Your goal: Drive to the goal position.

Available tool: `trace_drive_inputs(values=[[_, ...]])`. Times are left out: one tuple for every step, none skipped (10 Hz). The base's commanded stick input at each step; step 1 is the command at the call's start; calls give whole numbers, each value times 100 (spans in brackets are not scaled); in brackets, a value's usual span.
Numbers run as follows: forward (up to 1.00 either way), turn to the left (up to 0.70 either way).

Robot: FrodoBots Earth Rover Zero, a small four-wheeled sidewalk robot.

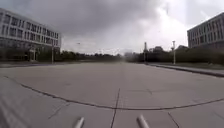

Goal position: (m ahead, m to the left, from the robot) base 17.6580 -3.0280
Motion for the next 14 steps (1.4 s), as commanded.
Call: trace_drive_inputs(values=[[70,0],[70,0],[70,0],[70,0],[70,0],[70,0],[70,0],[70,0],[70,0],[70,0],[70,0],[70,0],[70,0],[70,0]])
